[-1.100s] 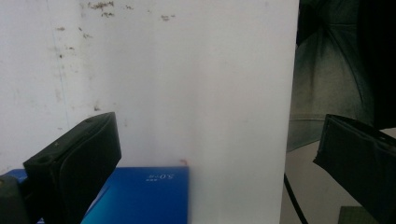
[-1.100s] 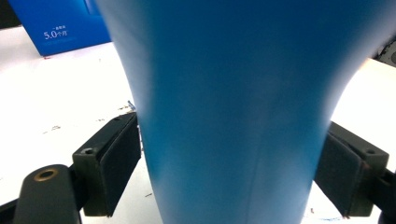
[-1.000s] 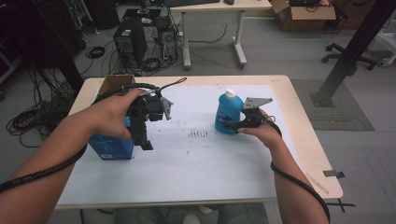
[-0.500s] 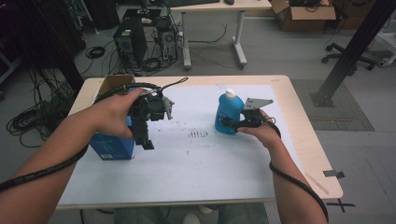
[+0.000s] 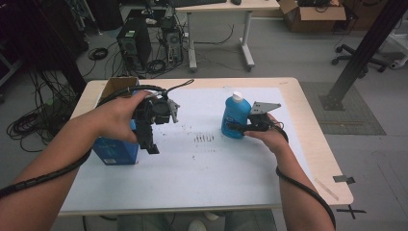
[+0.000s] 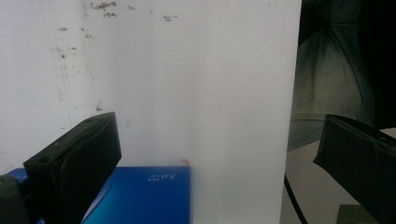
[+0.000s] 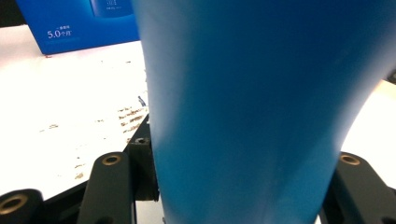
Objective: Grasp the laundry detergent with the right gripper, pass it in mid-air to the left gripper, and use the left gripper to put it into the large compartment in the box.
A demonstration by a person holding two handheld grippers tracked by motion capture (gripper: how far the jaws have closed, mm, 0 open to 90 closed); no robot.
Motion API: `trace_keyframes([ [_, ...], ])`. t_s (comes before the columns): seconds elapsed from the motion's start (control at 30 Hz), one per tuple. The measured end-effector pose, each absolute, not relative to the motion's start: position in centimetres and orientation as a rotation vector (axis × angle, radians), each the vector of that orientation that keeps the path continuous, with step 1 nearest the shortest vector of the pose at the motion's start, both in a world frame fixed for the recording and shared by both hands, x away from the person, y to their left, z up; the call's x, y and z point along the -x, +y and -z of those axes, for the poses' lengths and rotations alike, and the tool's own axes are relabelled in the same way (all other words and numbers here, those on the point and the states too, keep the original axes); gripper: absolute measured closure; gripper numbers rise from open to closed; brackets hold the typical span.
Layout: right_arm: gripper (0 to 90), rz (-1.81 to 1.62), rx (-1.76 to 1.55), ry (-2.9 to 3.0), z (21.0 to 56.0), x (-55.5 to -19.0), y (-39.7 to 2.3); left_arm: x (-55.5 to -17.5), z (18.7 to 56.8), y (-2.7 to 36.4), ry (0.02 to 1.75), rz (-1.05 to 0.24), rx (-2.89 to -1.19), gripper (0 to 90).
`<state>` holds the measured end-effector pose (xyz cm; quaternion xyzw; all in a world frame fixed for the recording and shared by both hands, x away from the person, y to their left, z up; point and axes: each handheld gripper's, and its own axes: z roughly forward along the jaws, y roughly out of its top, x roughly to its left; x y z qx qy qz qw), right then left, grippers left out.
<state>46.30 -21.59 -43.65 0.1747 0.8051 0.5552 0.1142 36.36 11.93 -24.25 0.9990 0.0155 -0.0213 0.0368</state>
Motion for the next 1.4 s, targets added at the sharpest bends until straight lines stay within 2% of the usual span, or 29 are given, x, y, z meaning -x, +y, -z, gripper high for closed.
trace_keyframes([
  [0.43, 45.0, -1.672, -0.538, 2.333, 43.4, -46.1, -22.1, -36.5, 24.1, 11.7, 0.059, 0.056, -3.063, 0.2],
  [0.7, 45.1, -1.672, -0.404, 2.344, 39.2, -45.2, -22.2, -36.8, 23.3, 11.6, 0.073, 0.036, -3.059, 0.2],
  [1.0, 45.0, -1.647, -0.195, 2.449, 34.4, -42.5, -21.8, -37.1, 22.3, 11.5, 0.088, 0.023, -3.051, 0.2],
  [1.4, 45.1, -1.625, 0.034, 2.559, 33.5, -39.3, -19.6, -36.9, 21.3, 10.8, 0.077, 0.014, -3.043, 0.2],
])
